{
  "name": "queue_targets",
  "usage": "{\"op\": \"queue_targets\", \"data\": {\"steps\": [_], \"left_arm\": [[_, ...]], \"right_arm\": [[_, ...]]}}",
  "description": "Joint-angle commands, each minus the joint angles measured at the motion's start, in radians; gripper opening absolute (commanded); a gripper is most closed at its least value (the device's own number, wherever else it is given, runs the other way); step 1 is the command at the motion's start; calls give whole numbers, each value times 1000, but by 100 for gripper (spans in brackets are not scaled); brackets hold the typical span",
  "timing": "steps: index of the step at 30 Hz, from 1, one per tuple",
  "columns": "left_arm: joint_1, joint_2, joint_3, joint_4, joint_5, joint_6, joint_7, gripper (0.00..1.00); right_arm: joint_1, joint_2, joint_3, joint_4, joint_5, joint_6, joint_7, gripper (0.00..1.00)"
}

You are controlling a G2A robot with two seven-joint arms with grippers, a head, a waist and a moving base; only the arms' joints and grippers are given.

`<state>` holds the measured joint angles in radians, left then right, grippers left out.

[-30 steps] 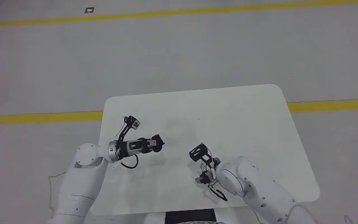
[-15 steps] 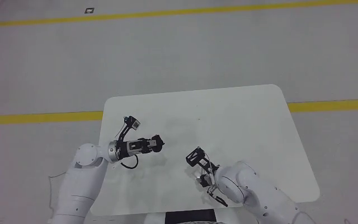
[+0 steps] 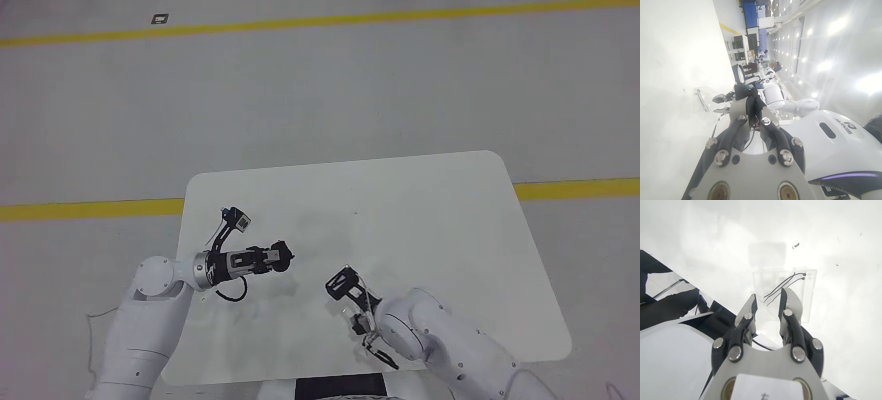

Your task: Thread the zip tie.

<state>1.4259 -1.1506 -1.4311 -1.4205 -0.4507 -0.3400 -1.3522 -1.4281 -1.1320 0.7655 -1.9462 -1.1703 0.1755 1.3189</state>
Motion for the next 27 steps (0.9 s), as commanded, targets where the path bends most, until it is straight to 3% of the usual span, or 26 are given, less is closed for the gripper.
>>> {"op": "queue_targets", "data": {"steps": [1,2,8,17,27], "left_arm": [[0,0,0,0,0,0,0,0],[0,0,0,0,0,0,0,0],[0,0,0,0,0,0,0,0],[0,0,0,0,0,0,0,0],[0,0,0,0,0,0,0,0]], "right_arm": [[17,-7,-14,24,2,12,8,26],[24,-10,-20,34,2,17,11,22],[59,-29,-44,85,10,40,13,21],[69,-38,-49,95,-16,54,26,18],[11,-22,21,2,12,7,7,19]]}}
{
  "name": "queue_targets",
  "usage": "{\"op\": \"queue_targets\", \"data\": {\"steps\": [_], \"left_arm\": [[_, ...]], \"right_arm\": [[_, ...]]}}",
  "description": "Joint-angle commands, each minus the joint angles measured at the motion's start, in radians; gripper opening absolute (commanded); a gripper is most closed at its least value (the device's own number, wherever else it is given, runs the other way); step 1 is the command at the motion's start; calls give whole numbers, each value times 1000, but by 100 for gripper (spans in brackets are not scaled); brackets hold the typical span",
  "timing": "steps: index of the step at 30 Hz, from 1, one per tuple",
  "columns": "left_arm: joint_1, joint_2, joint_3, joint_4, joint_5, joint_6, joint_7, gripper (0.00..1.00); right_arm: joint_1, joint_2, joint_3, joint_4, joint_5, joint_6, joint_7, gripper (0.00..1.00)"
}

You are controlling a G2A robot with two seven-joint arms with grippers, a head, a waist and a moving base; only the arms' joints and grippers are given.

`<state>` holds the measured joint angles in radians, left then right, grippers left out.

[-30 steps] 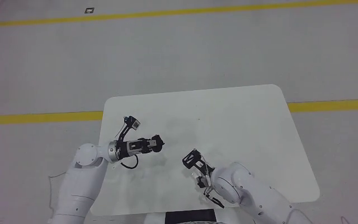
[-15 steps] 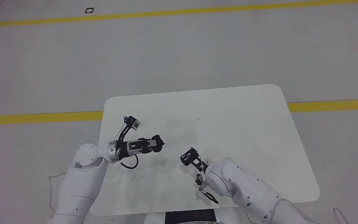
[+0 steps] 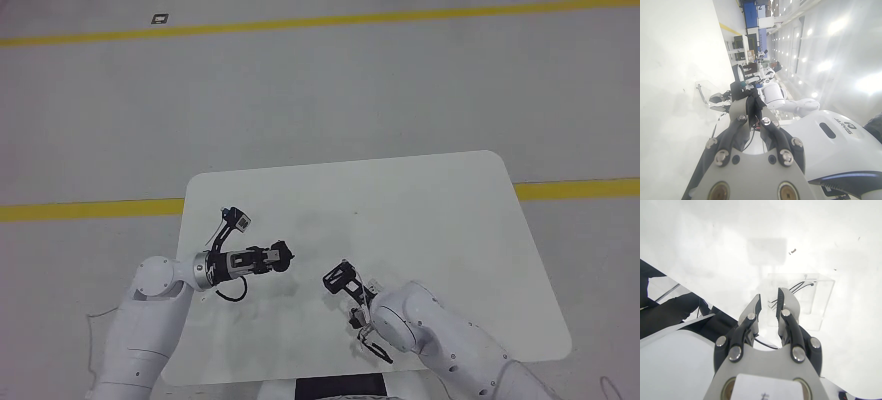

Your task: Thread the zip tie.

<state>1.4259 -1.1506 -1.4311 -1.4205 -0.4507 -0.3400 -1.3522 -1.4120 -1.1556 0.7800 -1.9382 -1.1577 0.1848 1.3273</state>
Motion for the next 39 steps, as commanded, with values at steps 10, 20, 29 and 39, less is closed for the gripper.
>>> {"op": "queue_targets", "data": {"steps": [10,20,29,39], "left_arm": [[0,0,0,0,0,0,0,0],[0,0,0,0,0,0,0,0],[0,0,0,0,0,0,0,0],[0,0,0,0,0,0,0,0]], "right_arm": [[-52,13,70,-35,-22,30,-21,1],[-7,-8,26,50,-38,55,7,0],[55,-36,-39,126,-39,36,18,0],[65,-48,-55,140,-66,45,41,3]]}}
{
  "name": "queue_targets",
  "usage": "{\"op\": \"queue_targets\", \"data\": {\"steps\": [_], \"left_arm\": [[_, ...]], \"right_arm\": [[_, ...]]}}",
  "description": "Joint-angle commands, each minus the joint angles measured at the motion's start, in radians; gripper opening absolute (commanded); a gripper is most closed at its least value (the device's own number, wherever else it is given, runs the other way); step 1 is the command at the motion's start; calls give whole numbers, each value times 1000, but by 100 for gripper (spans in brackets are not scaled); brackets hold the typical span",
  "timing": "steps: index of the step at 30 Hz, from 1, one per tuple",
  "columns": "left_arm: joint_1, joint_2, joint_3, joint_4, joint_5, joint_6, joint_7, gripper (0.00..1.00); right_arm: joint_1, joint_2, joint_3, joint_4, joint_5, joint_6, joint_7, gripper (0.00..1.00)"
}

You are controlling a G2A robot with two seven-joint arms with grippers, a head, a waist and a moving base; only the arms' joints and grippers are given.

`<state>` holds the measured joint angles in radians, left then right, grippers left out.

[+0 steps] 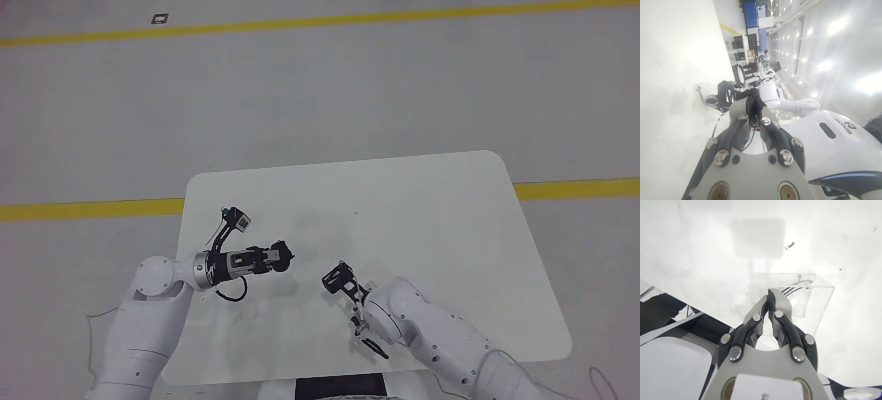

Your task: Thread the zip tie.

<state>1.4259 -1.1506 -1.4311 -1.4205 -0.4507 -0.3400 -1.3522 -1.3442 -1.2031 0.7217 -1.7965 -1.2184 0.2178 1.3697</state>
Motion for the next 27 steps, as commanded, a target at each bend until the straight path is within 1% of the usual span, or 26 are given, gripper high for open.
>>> {"op": "queue_targets", "data": {"steps": [1,8,16,22,27], "left_arm": [[0,0,0,0,0,0,0,0],[0,0,0,0,0,0,0,0],[0,0,0,0,0,0,0,0],[0,0,0,0,0,0,0,0],[0,0,0,0,0,0,0,0]], "right_arm": [[-6,0,7,-1,-9,19,0,4],[-11,-4,17,8,-19,33,3,4],[-1,-16,10,27,-24,40,11,7],[6,-24,7,44,-24,40,20,7],[12,-29,4,57,-33,47,20,5]]}}
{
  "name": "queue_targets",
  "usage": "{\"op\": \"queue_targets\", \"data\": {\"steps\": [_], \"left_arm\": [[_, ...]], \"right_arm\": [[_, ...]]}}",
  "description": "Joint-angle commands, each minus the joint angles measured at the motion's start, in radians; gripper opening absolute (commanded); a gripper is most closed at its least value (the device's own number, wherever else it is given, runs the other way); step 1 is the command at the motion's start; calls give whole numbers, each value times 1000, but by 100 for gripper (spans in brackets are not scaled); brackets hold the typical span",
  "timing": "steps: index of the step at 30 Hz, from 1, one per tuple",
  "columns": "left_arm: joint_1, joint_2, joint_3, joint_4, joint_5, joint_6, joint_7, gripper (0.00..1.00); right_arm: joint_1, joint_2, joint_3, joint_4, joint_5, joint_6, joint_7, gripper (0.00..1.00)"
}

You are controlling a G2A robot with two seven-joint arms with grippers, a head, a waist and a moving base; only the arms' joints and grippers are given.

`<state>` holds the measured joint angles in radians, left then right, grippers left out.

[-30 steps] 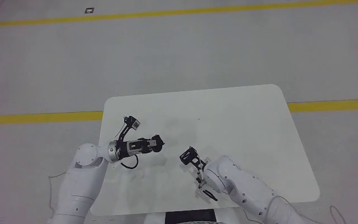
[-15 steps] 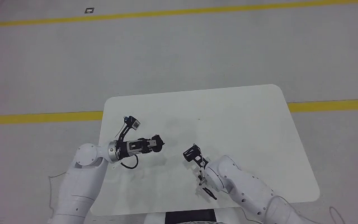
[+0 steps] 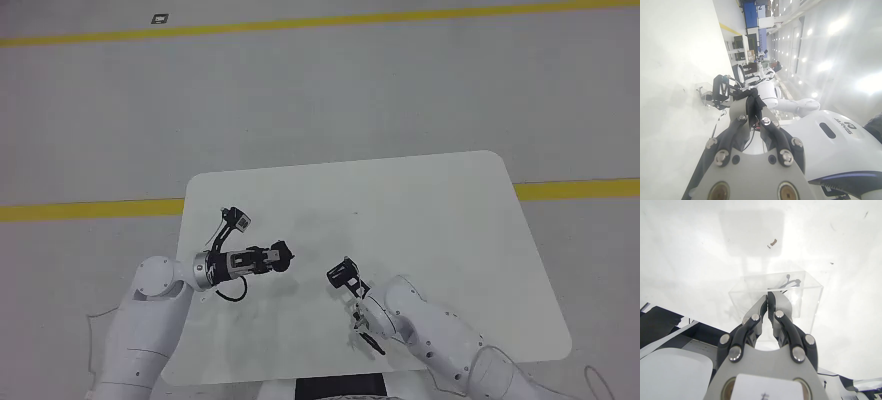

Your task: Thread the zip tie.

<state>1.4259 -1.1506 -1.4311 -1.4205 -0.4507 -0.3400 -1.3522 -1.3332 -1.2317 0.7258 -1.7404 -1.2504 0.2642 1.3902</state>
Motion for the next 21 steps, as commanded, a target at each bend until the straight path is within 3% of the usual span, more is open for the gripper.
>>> {"op": "queue_targets", "data": {"steps": [1,8,14,21], "left_arm": [[0,0,0,0,0,0,0,0],[0,0,0,0,0,0,0,0],[0,0,0,0,0,0,0,0],[0,0,0,0,0,0,0,0]], "right_arm": [[1,-2,-1,3,-2,2,0,5],[-3,-5,3,-7,-11,7,0,9],[-12,-4,13,-12,-25,10,0,18],[-16,-7,11,-12,-43,14,0,14]]}}
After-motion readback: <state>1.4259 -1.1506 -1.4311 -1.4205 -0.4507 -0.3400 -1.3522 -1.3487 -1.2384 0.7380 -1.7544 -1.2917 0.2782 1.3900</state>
